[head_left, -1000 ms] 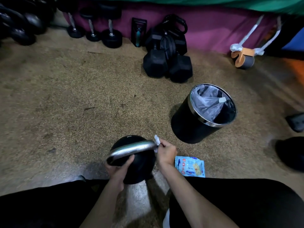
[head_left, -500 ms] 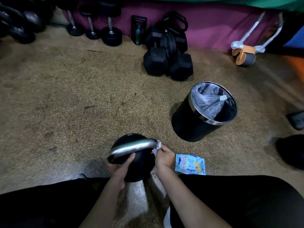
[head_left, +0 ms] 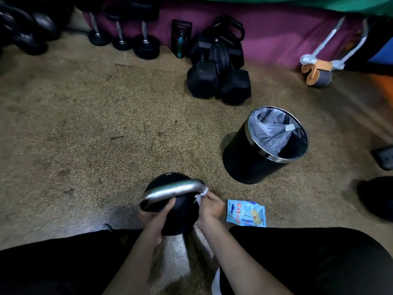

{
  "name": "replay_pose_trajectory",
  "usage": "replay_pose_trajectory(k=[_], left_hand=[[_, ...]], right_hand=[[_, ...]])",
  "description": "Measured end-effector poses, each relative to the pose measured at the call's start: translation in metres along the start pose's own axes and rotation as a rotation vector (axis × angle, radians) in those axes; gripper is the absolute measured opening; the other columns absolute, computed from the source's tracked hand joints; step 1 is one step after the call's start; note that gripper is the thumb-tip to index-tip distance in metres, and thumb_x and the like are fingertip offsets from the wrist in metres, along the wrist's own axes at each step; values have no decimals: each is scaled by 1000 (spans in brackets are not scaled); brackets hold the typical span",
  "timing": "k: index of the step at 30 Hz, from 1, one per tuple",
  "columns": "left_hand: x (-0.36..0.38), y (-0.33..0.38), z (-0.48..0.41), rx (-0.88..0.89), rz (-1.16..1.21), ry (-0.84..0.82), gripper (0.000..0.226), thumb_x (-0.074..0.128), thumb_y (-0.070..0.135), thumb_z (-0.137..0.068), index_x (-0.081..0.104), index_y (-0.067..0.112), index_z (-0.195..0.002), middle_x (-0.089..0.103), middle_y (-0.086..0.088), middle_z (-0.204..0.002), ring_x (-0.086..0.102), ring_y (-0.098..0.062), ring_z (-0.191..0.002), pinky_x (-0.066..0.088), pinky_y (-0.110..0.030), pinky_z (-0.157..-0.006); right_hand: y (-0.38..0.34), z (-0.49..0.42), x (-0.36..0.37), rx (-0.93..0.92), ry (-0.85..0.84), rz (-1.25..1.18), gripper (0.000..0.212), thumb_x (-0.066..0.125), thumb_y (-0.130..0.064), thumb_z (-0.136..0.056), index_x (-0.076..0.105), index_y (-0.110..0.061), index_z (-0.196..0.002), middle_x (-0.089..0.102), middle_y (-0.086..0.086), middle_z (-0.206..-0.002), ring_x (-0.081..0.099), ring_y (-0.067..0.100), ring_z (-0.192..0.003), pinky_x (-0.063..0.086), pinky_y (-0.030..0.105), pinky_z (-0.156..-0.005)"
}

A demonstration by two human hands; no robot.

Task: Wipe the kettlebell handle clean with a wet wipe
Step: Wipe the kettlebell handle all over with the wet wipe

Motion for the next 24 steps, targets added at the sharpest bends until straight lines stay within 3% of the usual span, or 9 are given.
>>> replay_pose_trajectory(k=[3,7,10,12,16,18,20,23,24], left_hand=[[-1,-6,-8,-18,-8,-10,132,108,65,-39,49,36,-153,70,1,-143,73,-24,-122,59,-57,-106],[1,-6,-6,-13,-4,0,134,107,68,-36,50,35,-153,69,0,-144,73,-24,-123,59,-56,-106],[3,1,9,-17,-1,1,142,104,74,-32,48,30,-155,65,3,-148,67,-23,-130,48,-43,-116],[4,5,15,1,0,5,146,103,73,-31,47,28,-157,63,4,-149,62,-23,-135,42,-38,-111],[4,8,17,74,39,47,143,107,70,-25,51,34,-151,66,0,-147,69,-23,-127,54,-50,-112],[6,14,23,110,68,69,146,108,68,-24,46,34,-153,63,-1,-150,69,-26,-127,55,-57,-111],[9,22,37,127,93,80,150,109,60,-29,37,31,-158,59,-4,-152,64,-29,-132,52,-60,-114],[10,22,42,117,94,82,132,108,34,-58,27,27,-162,53,-10,-158,58,-31,-139,48,-57,-118],[11,24,43,118,91,79,132,108,34,-57,27,27,-161,53,-10,-158,58,-31,-140,47,-55,-118]], right_hand=[[-9,2,-4,-126,16,-18,27,60,-1,-82,75,-19,-95,73,1,-74,68,19,-71,58,34,-77],[0,9,-12,-280,-23,102,27,60,-6,-85,72,-18,-106,74,0,-93,69,18,-86,55,38,-87],[-5,4,-17,-298,-43,222,28,57,-2,-83,74,-15,-101,72,-6,-83,66,14,-73,56,34,-79],[-19,0,-15,-300,-47,286,29,56,-2,-83,75,-17,-99,72,-1,-75,62,14,-66,54,32,-71],[-49,2,-13,-449,-55,401,30,55,2,-83,74,-12,-102,74,8,-95,66,20,-83,45,17,-75],[-54,9,-14,-560,-75,402,33,54,4,-83,73,-12,-103,73,6,-100,68,20,-90,48,19,-83],[-46,12,-17,-604,-82,400,33,54,4,-82,73,-14,-103,74,3,-94,68,18,-83,51,26,-80],[-35,7,-22,-535,-101,419,33,54,1,-84,73,-17,-105,74,2,-82,61,14,-67,52,30,-70],[-35,3,-21,-508,-112,437,33,54,1,-84,73,-16,-105,74,3,-82,61,14,-66,52,29,-68]])
Point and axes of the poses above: each hand's wrist, its own z-axis away from the middle knuckle, its own x-axis out of the palm, y = z × x, the point moved 3 cm from there along -z, towards the middle knuckle
